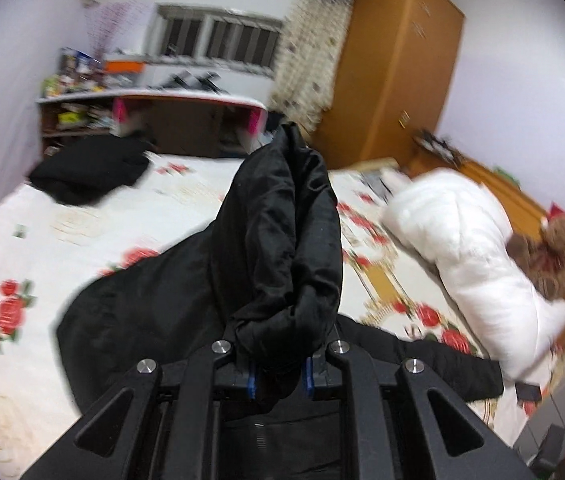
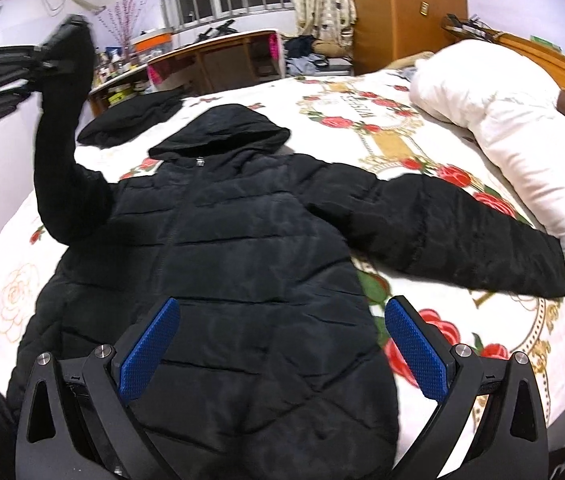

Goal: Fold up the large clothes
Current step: 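Lift the sleeve with the left gripper and fold it across the jacket body, then lower the sleeve onto the jacket front and open the left gripper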

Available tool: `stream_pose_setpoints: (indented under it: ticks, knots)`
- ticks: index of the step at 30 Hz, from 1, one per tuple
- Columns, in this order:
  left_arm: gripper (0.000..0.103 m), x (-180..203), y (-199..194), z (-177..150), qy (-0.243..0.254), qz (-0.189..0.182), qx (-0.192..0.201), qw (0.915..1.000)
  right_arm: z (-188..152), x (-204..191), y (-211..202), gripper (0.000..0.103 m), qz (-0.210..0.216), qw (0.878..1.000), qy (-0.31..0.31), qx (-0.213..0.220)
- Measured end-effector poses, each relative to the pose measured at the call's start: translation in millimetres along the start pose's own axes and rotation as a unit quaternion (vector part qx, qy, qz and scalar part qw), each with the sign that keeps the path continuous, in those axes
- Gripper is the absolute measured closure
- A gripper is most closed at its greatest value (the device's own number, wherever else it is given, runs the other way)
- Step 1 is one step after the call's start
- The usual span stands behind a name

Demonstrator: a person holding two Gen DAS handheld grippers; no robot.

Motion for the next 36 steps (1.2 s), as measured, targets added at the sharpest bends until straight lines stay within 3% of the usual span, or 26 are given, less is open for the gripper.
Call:
stream_pose_setpoints:
  ticks: [7, 12, 14, 16, 17, 19, 20, 28, 32, 36]
  knots:
    - [0.086, 43.1, 88.9, -77.2, 0.011, -0.029, -0.094, 0.9951, -10.2, 32.7, 20.9, 0.001, -0.025, 1.0, 0.013, -0.013]
    - [0.085, 60.5, 130.3, -126.9, 0.017, -0.044, -0.147, 0.988, -15.6, 50.5, 37.9, 0.001, -0.038, 0.999, 0.026, -0.023]
    - [0.079, 64.8, 142.6, -140.5, 0.009, -0.062, -0.171, 0.9832, -15.5, 53.4, 43.6, 0.001, -0.041, 0.999, 0.024, -0.025]
    - [0.064, 64.2, 144.1, -149.7, -0.007, -0.085, -0.189, 0.9782, -14.2, 56.0, 47.9, 0.001, -0.043, 0.999, 0.024, -0.025]
    - [0.058, 64.5, 141.1, -150.9, -0.008, -0.09, -0.186, 0.9783, -12.4, 57.1, 49.1, 0.001, -0.044, 0.998, 0.024, -0.023]
    - [0.025, 65.9, 130.2, -147.3, -0.014, -0.111, -0.176, 0.9781, -8.1, 58.1, 50.3, 0.001, -0.045, 0.999, 0.023, -0.017]
    - [0.021, 66.2, 124.9, -143.4, -0.021, -0.12, -0.17, 0.9779, -4.6, 58.3, 50.6, 0.001, -0.045, 0.999, 0.022, -0.012]
    - [0.021, 38.8, 72.8, -99.3, -0.002, -0.1, -0.106, 0.9893, 28.7, 35.6, 57.0, 0.001, -0.057, 0.998, -0.008, 0.026]
    - [0.021, -0.6, 57.9, -80.9, 0.018, -0.037, -0.066, 0.997, 42.3, 10.0, 75.7, 0.001, -0.032, 0.999, -0.013, 0.038]
    - [0.025, -55.9, 53.4, -78.1, 0.014, 0.034, -0.057, 0.9977, 51.3, -16.3, 106.5, 0.001, -0.007, 0.999, -0.018, 0.04]
Point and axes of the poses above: each gripper's, at about its wrist camera, not at the fingertips, and y roughly the way its jaws point, x to its right, z to its top, the point moved 2 cm from there along y, roughly the way its jaws point, and after that the axes turned 13 degrees about x, right-handed, at the moved point
